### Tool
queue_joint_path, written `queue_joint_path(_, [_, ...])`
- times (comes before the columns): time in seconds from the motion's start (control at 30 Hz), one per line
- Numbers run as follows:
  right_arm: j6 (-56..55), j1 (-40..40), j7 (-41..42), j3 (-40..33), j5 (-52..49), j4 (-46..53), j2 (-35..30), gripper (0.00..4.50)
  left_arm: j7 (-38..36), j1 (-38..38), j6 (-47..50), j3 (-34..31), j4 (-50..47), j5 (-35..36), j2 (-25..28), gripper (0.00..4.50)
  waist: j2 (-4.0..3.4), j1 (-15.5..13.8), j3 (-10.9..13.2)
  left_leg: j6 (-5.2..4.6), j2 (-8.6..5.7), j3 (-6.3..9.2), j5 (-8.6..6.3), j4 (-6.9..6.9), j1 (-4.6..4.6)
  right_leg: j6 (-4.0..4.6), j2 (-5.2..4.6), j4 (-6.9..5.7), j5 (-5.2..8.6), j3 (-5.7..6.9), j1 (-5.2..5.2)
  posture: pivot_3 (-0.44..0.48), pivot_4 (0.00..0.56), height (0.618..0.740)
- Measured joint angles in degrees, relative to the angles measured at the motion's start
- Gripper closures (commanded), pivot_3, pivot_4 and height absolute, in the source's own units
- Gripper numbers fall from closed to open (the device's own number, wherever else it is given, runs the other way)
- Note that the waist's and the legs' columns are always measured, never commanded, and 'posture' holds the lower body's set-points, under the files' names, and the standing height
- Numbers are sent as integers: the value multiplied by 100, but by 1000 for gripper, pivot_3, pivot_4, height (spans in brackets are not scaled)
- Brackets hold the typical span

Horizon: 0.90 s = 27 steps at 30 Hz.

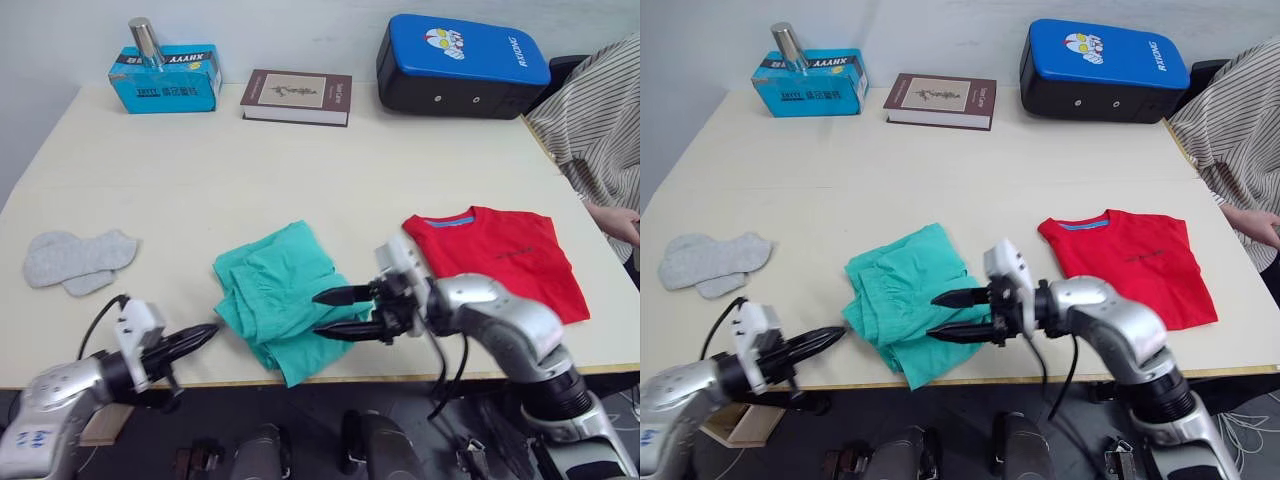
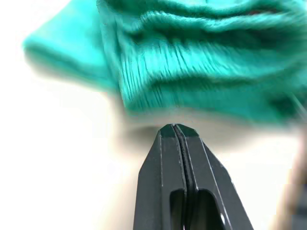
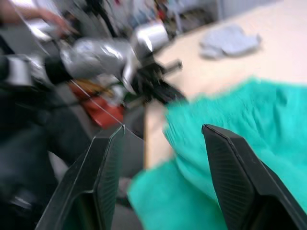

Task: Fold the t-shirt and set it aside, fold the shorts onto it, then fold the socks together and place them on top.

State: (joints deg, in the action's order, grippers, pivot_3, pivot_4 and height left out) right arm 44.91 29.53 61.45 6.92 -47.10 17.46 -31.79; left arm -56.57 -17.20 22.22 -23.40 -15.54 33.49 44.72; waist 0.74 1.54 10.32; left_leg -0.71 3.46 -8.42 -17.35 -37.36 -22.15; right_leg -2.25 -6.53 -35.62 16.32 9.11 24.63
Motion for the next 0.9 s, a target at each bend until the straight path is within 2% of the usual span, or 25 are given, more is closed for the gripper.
queue_joint_path(0.1, [-556,191,-144,71,545,-692,386,3042,-129,199,600,-210,-347,779,121,4500,0,-29,0,5,-1,1,1,1,-2,2,0,0,1,0,-1,0,150,740])
queue_joint_path(0.17, [-1261,319,-308,381,1250,-1367,755,3759,-25,799,936,-93,-671,1281,97,4500,-1,-48,1,12,-3,0,7,-1,-5,1,0,-6,0,0,0,0,150,740])
queue_joint_path(0.23, [-2076,381,-368,734,1957,-1992,1013,4449,260,1538,1030,194,-814,1421,-148,4500,-5,-48,1,43,-14,-6,26,1,-1,-1,-2,-13,-1,-3,-3,0,150,740])
queue_joint_path(0.3, [-2893,469,-488,1055,2663,-2786,1303,4449,739,2422,950,738,-662,1177,-717,4500,-6,-41,0,39,-27,-13,42,-2,-1,-11,-1,-37,-7,-4,-7,0,150,740])
queue_joint_path(0.43, [-3901,466,-509,1243,3330,-3675,1476,4449,1278,3200,699,1862,129,144,-1313,4500,-4,8,2,24,-46,-24,50,-3,-3,-23,10,-33,-14,-8,-6,0,150,740])
queue_joint_path(0.5, [-4224,311,-464,1220,3407,-3702,1491,4449,1627,3495,325,2302,797,-464,-1828,4500,-3,3,1,17,-51,-21,50,-4,-2,-27,7,-31,-16,-11,-9,0,150,740])
queue_joint_path(0.6, [-4549,-24,-315,1220,3500,-3421,1409,4449,2147,3869,-146,2567,1810,-1142,-2334,4500,5,2,-1,14,-48,-20,48,-7,-2,-30,1,-28,-18,-11,-10,0,150,740])
queue_joint_path(0.7, [-4615,-404,-116,1247,3566,-2906,1063,4449,2267,4078,-535,2685,2326,-1607,-2371,4500,5,-6,-2,15,-45,-17,48,-6,1,-30,-6,-28,-18,-10,-12,0,150,740])
queue_joint_path(0.83, [-4325,-728,172,1151,3472,-2336,563,4449,2155,4086,-866,2683,2500,-1801,-2349,4500,5,4,-2,14,-43,-17,48,-12,7,-30,-14,-20,-18,-12,-14,0,150,740])
queue_joint_path(0.9, [-4111,-834,254,1013,3334,-2060,343,4449,1855,4033,-1114,2638,2515,-1752,-2268,4500,5,12,-2,18,-37,-17,48,-13,7,-30,-12,-23,-18,-12,-11,0,150,740])
